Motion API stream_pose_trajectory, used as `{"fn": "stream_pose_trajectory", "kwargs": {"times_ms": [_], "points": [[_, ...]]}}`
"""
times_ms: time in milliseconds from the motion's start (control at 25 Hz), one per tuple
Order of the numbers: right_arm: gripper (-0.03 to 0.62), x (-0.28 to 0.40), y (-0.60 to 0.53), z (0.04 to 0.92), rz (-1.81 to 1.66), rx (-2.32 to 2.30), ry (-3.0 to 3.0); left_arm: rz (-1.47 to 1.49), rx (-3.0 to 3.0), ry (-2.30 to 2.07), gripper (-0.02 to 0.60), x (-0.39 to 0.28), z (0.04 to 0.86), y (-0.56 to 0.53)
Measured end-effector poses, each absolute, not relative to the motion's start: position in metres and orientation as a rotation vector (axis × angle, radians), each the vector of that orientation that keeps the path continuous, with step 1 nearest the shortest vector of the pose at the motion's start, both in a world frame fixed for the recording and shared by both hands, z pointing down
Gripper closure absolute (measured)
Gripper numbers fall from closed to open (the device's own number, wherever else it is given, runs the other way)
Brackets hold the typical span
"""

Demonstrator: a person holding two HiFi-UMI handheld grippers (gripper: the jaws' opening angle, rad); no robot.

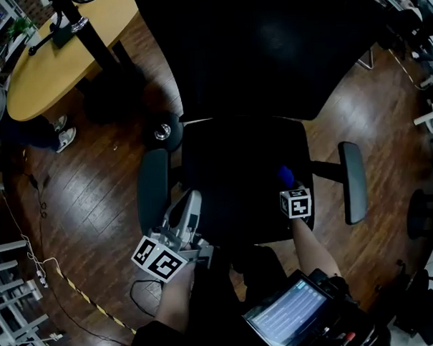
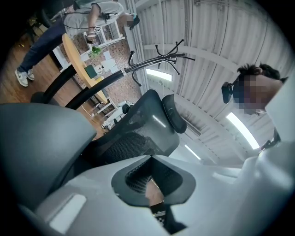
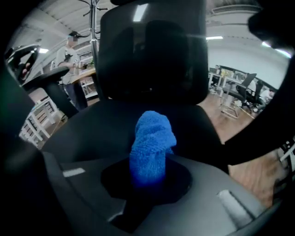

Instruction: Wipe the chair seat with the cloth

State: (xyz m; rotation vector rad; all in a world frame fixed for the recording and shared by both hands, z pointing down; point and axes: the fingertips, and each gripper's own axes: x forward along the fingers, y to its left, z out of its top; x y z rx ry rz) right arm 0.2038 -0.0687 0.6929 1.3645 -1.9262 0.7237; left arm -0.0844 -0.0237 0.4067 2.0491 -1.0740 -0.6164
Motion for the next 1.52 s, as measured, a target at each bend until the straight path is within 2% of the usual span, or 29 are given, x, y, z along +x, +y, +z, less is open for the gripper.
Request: {"fn": "stream_pose_trajectory", "kwargs": {"times_ms": [200,640,760,1080,1200,1320,1520], "points": [[0.545,0.289,-0.051,0.678,0.702,1.543,-1.803,-0.61,2.05,-1.065,0.588,-0.076,0.408,-0.023],[0.545,0.289,-0.051,0.672,0.664,1.576,-1.77,-0.616,2.045,-1.07,0.588,-0.074,0.406,-0.023],[0.545,0.246,-0.06,0.666,0.685,1.531,-1.868,-0.625,2.046,-1.074,0.588,-0.078,0.405,-0.024],[0.545,-0.01,-0.039,0.655,0.8,1.028,-2.269,-0.653,2.037,-1.092,0.588,-0.087,0.398,-0.014],[0.545,-0.082,-0.007,0.662,0.89,0.82,-2.328,-0.649,2.02,-1.099,0.588,-0.088,0.402,-0.012],[0.545,-0.111,0.015,0.674,0.872,0.722,-2.336,-0.638,2.023,-1.103,0.588,-0.087,0.405,-0.012],[0.545,-0.085,0.015,0.682,1.0,0.756,-2.281,-0.631,2.025,-1.092,0.588,-0.086,0.409,-0.012]]}}
